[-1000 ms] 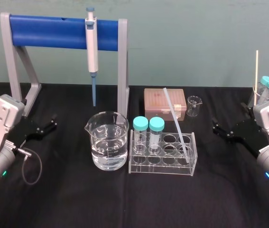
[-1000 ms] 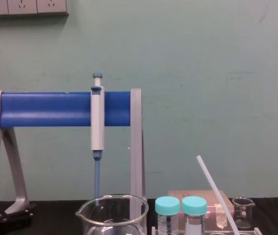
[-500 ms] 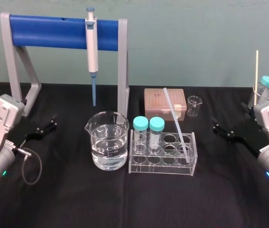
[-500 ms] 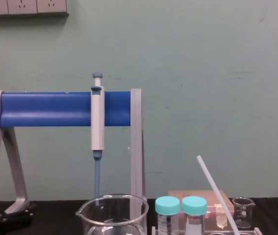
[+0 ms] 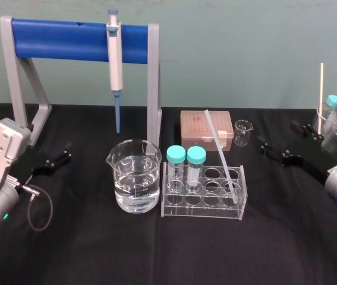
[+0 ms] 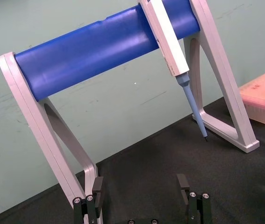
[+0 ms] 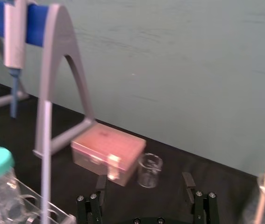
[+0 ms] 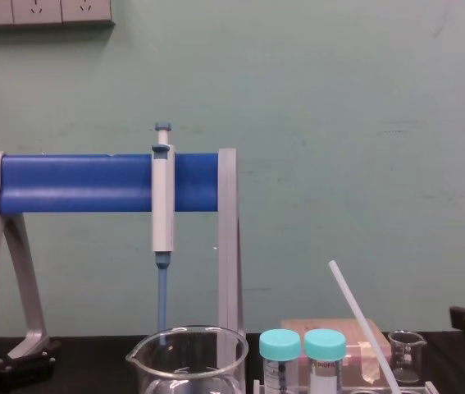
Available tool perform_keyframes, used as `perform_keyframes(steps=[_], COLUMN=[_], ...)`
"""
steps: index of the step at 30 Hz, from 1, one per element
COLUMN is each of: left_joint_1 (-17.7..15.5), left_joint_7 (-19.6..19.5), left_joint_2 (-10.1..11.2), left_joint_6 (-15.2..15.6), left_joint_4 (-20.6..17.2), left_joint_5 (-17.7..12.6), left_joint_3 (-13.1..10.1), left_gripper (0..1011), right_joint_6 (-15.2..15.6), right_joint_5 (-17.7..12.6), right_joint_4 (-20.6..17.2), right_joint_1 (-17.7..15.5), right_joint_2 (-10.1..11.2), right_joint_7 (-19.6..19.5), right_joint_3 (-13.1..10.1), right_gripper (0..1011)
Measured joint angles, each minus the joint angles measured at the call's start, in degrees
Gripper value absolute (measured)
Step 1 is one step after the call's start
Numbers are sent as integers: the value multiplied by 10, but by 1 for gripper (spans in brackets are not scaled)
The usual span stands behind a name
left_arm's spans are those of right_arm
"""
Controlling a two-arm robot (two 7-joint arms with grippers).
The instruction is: Pick up the stirring rod with one hand, then place it down.
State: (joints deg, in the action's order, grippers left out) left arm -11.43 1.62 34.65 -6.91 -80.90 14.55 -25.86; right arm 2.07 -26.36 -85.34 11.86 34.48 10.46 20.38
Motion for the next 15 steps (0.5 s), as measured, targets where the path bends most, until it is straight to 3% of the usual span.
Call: perform_keyframes(steps=[5, 15], left_joint_1=[0, 0], left_joint_7=[0, 0], left_joint_2=[0, 0], left_joint_6=[0, 0], left_joint_4=[0, 0], left_joint_5=[0, 0], left_joint_3=[0, 0], left_gripper=[1000, 1000], right_joint_6=[26, 40], right_joint_5=[-23, -20], right_joint_4=[-7, -6], right_joint_1=[13, 41], right_joint_2=[-6, -22], right_joint_7=[39, 92], right_joint_3=[-6, 4], right_gripper=[1000, 1000])
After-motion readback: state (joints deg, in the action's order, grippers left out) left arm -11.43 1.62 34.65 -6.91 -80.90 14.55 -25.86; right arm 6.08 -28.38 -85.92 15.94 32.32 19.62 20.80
